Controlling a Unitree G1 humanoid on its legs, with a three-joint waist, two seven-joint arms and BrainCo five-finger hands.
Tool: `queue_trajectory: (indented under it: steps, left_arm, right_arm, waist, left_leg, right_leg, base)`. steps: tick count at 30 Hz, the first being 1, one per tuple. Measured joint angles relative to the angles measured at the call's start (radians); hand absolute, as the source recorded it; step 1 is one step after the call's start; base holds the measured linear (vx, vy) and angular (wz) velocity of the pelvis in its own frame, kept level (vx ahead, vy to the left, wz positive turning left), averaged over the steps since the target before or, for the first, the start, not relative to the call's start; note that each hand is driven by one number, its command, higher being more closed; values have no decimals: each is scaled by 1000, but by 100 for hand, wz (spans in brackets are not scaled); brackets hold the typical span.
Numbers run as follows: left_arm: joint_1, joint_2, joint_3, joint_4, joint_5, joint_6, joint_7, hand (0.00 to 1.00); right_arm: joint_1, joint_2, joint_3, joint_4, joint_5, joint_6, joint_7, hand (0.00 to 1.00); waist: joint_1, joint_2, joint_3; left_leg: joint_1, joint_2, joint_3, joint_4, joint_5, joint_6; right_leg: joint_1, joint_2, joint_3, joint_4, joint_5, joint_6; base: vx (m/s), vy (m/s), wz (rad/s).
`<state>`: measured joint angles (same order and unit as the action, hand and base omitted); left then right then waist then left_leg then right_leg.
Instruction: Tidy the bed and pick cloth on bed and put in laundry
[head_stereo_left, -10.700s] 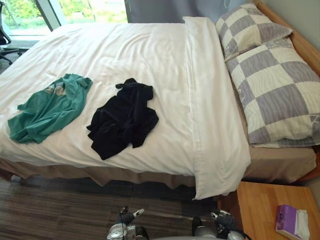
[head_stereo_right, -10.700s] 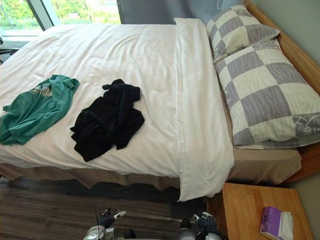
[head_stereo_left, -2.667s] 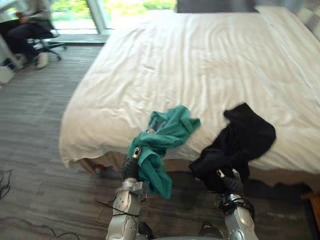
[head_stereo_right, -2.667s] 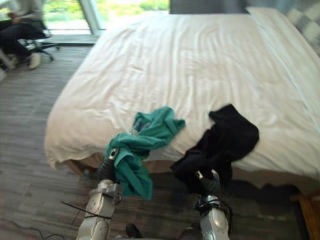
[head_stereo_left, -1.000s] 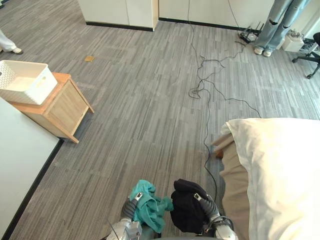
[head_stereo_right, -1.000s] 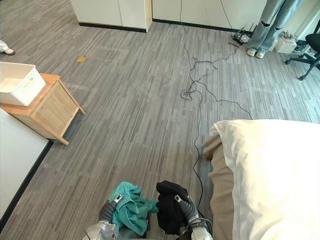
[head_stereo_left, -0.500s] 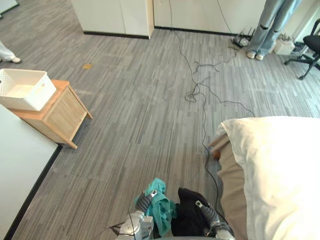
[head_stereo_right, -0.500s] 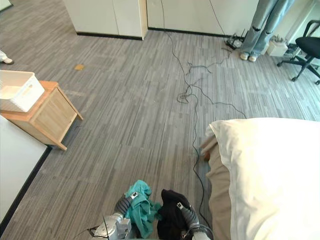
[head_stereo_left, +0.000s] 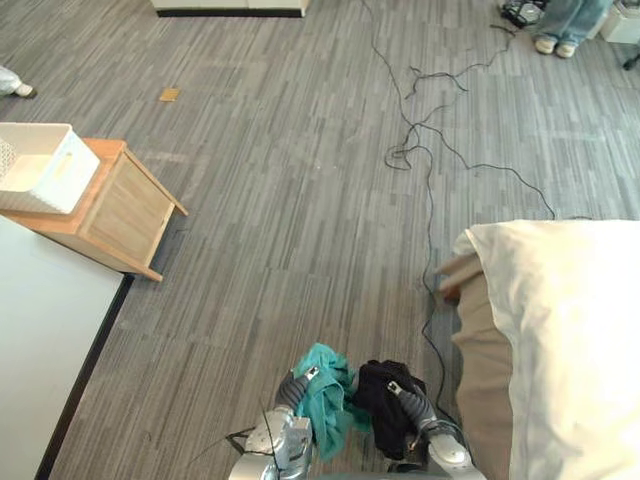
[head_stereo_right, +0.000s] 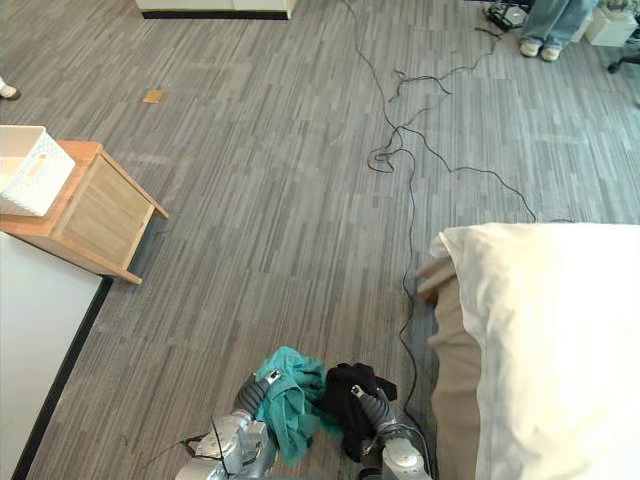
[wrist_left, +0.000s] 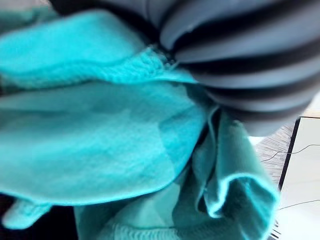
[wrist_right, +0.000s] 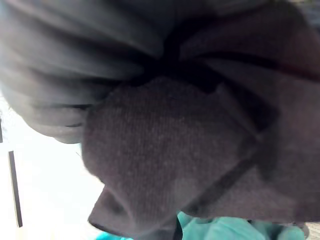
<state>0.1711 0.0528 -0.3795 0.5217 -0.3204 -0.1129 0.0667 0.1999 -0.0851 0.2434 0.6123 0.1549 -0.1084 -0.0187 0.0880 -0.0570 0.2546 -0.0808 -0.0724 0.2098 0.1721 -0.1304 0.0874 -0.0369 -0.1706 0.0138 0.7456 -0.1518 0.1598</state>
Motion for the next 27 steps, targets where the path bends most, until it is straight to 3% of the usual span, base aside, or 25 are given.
queue_trajectory:
  steps: [1,2,3,4,5,7,9,10,11,12,13,14,15,16,17,18,19,20,22,23,26,27]
  left_arm:
    - [6,5,-12,3,0,0,0,100]
    - [9,14,-31,10,1,0,-1,100]
    - [3,19,-39,24,1,1,0,100]
    - [3,20,-42,25,1,0,1,100]
    - [2,19,-45,29,4,-1,0,100]
    - [-10,22,-48,41,10,-1,0,100]
    - [-19,23,-51,57,13,-1,0,100]
    - [-24,26,-52,58,21,-1,-1,100]
    - [-25,29,-51,58,21,-2,-1,100]
    - [-23,28,-51,60,22,-2,-1,100]
    - [-33,16,-51,83,23,-1,0,100]
    - [-50,10,-56,85,30,-3,-3,100]
    - [-55,3,-57,87,30,-3,-3,100]
    - [-63,-9,-57,92,31,-6,-4,100]
    - [-57,-16,-57,100,31,-11,-5,100]
    - [-63,-25,-54,110,31,-11,-6,100]
    - [-68,-31,-45,118,30,-10,-10,100]
    - [-55,-29,-39,117,27,-9,-13,100]
    - [-43,-26,-39,115,19,-8,-23,100]
    - [-32,-27,-41,108,18,-8,-23,100]
    - [-23,-33,-43,73,18,-7,-23,100]
    - [-24,-38,-41,68,23,-7,-23,100]
  right_arm:
    - [13,1,-5,-16,1,-1,3,100]
    - [22,4,-16,-39,1,-3,4,100]
    - [32,-1,-24,-64,1,-10,5,100]
    - [37,-2,-30,-82,2,-16,5,100]
    - [50,-1,-41,-114,5,-27,5,100]
    - [47,1,-40,-132,15,-42,5,100]
    - [30,-1,-42,-134,35,-46,5,100]
    - [21,-1,-42,-134,40,-46,5,100]
    - [20,-2,-41,-133,42,-43,5,100]
    - [19,-2,-42,-132,42,-42,5,100]
    - [-7,-14,-55,-122,40,-37,5,100]
    - [-17,-8,-72,-118,39,-35,4,100]
    - [-18,-9,-71,-122,36,-34,4,100]
    - [-18,-20,-65,-129,31,-36,9,100]
    - [-16,-20,-51,-121,31,-32,21,100]
    - [-19,-28,-46,-119,32,-31,24,100]
    - [-19,-31,-41,-109,32,-27,25,100]
    - [-16,-33,-28,-100,32,-19,25,100]
    - [-13,-34,-18,-91,33,-18,23,100]
    - [1,-29,-6,-80,39,-18,23,100]
    - [13,-28,-6,-77,45,-18,22,100]
    - [2,-29,-8,-66,46,-17,22,100]
  waist:
    - [-19,-14,0]
    - [-47,-13,3]
    - [-64,-10,5]
    - [-80,-1,7]
    - [-99,20,10]
    - [-114,31,15]
    - [-134,46,20]
    - [-136,54,25]
    - [-130,57,21]
    - [-128,58,13]
    - [-111,120,12]
    - [-107,126,12]
    - [-110,125,13]
    - [-125,133,8]
    - [-129,144,-18]
    - [-128,166,-18]
    - [-127,187,-17]
    - [-117,178,-10]
    - [-106,177,-8]
    - [-79,149,5]
    - [-71,142,7]
    - [-66,139,8]
  left_leg:
    - [51,-15,-23,-27,-9,12]
    - [104,-25,-62,-32,-28,18]
    - [158,-20,-100,-33,-45,20]
    - [181,-14,-127,-33,-57,21]
    - [221,3,-171,-38,-74,14]
    - [268,27,-234,-41,-95,10]
    - [300,68,-281,-41,-111,-6]
    - [323,98,-297,-42,-126,-31]
    - [350,129,-307,-48,-153,-71]
    - [366,147,-313,-51,-168,-88]
    - [365,203,-316,-45,-167,-117]
    - [363,201,-316,-30,-121,-140]
    - [376,202,-318,-26,-98,-155]
    - [387,213,-325,15,-71,-190]
    - [351,224,-337,132,-68,-190]
    - [316,239,-345,225,-64,-196]
    - [220,256,-346,426,24,-226]
    - [131,271,-343,615,144,-241]
    - [19,289,-311,856,87,-223]
    - [-68,302,-214,948,23,-179]
    - [-158,289,-126,848,-34,-152]
    - [-175,245,-75,650,-59,-152]
  right_leg:
    - [-61,-11,9,157,114,16]
    - [-122,-10,3,318,148,-20]
    - [-171,-3,-18,413,63,-69]
    - [-193,1,-40,426,24,-82]
    - [-247,16,-67,402,-31,-83]
    - [-331,34,-73,276,-82,-93]
    - [-372,49,-53,9,-76,-95]
    - [-375,48,-31,-222,-19,-91]
    - [-367,46,-34,-390,129,-75]
    - [-351,49,-49,-422,235,-78]
    - [-349,92,-76,-388,232,-128]
    - [-390,88,-78,-269,158,-142]
    - [-401,78,-85,-205,124,-152]
    - [-406,79,-116,-112,67,-162]
    - [-349,88,-142,-146,-21,-167]
    - [-328,102,-149,-160,-31,-172]
    - [-276,136,-163,-204,-40,-191]
    - [-202,159,-172,-274,-37,-209]
    - [-93,182,-182,-363,-29,-226]
    - [35,185,-187,-459,-24,-234]
    - [131,184,-204,-544,-22,-234]
    - [165,172,-205,-571,-20,-230]
  base:
    - [469,101,53]
    - [513,81,86]
    - [449,35,98]
    - [460,-12,112]
    - [376,-39,98]
    - [500,-96,113]
    - [550,-156,115]
    - [584,-231,109]
    - [734,-321,100]
    - [748,-310,46]
    - [717,-305,11]
    - [570,-223,2]
    - [556,-243,28]
    - [577,-232,34]
    - [582,-228,28]
    - [545,-187,10]
    - [492,-164,0]
    - [460,-141,4]
    - [465,-131,8]
    - [568,-142,19]
    - [332,-49,17]
    - [276,20,-2]
